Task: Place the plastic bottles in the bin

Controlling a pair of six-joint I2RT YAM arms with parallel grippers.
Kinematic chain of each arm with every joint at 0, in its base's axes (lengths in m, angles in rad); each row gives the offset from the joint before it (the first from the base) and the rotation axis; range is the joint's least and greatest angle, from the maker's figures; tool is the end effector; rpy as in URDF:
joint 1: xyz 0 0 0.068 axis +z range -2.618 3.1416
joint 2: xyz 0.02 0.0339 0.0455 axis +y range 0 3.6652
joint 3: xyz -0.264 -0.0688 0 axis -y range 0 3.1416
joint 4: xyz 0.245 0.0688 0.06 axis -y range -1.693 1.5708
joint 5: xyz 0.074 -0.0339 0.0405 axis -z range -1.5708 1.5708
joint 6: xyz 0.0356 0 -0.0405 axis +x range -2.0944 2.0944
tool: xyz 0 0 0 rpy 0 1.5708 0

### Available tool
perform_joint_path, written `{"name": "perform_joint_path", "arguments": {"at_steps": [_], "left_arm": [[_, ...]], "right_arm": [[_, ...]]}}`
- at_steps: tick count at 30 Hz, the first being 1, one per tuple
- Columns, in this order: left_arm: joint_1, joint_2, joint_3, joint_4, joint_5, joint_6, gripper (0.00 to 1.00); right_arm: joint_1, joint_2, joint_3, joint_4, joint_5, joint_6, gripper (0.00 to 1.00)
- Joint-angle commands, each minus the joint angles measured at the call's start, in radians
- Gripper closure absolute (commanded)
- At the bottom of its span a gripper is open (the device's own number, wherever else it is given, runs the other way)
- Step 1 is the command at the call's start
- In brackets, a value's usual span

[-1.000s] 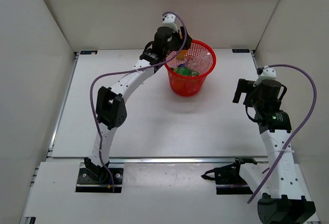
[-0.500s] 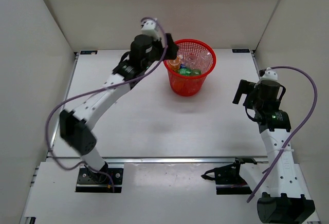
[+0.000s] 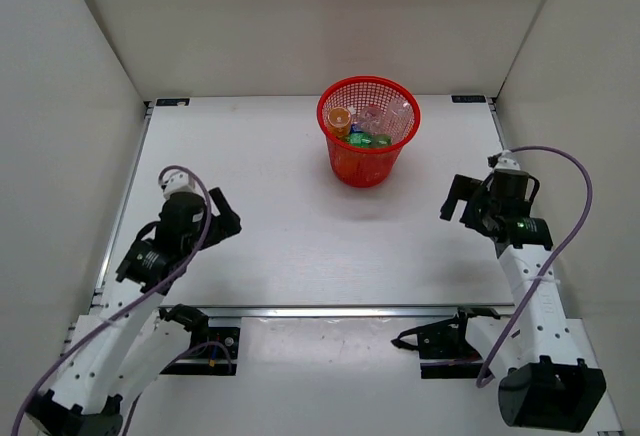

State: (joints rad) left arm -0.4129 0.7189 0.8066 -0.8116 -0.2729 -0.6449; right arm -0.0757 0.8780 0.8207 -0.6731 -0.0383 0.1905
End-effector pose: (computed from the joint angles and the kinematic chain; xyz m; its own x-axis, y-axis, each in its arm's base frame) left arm 0.1332 -0.0479 0.2969 -0.6059 -0.3665 -0.7061 -0.2037 0.9294 -0.3077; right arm 0.1806 -0.0123 0.2894 -0.6443 0.2386 -0.7266 0.1722 0.9709 0.1661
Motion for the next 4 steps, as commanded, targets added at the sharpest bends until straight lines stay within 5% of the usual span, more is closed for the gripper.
{"name": "perform_joint_path", "arguments": {"at_steps": [1, 4], "left_arm": [[0.052, -0.056, -0.006, -0.077, 0.021, -0.045, 0.01], [0.036, -0.052, 0.003, -0.089, -0.001, -0.03, 0.02]], "right_arm": [[0.011, 0.012, -0.026, 0.07, -0.12, 0.052, 0.0], [0.063, 0.042, 0.012, 0.058, -0.045, 0.059, 0.01]]}}
